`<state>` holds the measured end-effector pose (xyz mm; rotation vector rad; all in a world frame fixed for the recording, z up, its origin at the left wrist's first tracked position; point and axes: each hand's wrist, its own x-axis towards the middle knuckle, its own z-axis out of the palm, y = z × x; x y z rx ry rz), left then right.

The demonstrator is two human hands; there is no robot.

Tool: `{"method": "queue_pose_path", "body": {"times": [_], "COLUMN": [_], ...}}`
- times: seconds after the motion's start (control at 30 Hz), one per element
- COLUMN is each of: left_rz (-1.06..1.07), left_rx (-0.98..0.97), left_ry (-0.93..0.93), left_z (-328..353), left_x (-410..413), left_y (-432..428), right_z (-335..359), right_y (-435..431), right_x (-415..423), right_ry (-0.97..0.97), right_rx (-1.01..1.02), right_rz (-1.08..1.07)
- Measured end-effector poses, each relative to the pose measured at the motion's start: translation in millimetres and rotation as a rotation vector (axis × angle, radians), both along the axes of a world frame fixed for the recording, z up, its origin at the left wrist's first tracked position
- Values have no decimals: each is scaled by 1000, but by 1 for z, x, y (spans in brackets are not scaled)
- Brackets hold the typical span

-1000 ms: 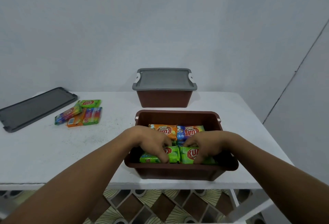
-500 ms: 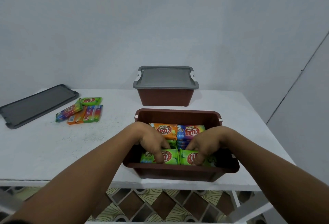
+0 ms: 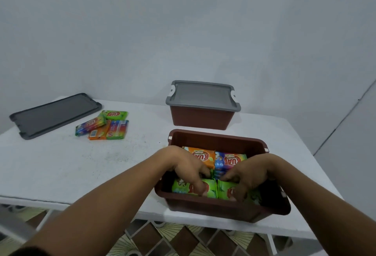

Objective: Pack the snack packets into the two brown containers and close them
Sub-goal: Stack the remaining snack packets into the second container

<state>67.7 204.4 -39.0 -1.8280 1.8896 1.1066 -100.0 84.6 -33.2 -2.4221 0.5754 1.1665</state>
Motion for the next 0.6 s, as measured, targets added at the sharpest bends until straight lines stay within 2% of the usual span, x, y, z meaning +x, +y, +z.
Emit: {"method": "queue_pose_path", "body": {"times": [0.13, 0.3, 0.43, 0.6], "left_rz": [111, 399, 616, 737], "left_rx": [-334, -688, -779, -787], "left_ry": [156, 247, 281, 246], "left_z": [23, 38, 37, 23], "left_x": [16, 72, 135, 222], "left_y": [13, 38, 65, 103], "right_z": [32, 56, 46, 31], "right_y": [9, 36, 57, 84], "right_x": [20, 75, 141, 240], "right_ry": [-111, -620, -875, -904], "right_rx": [71, -70, -82, -41], "right_rz": [-81, -187, -247, -259]}}
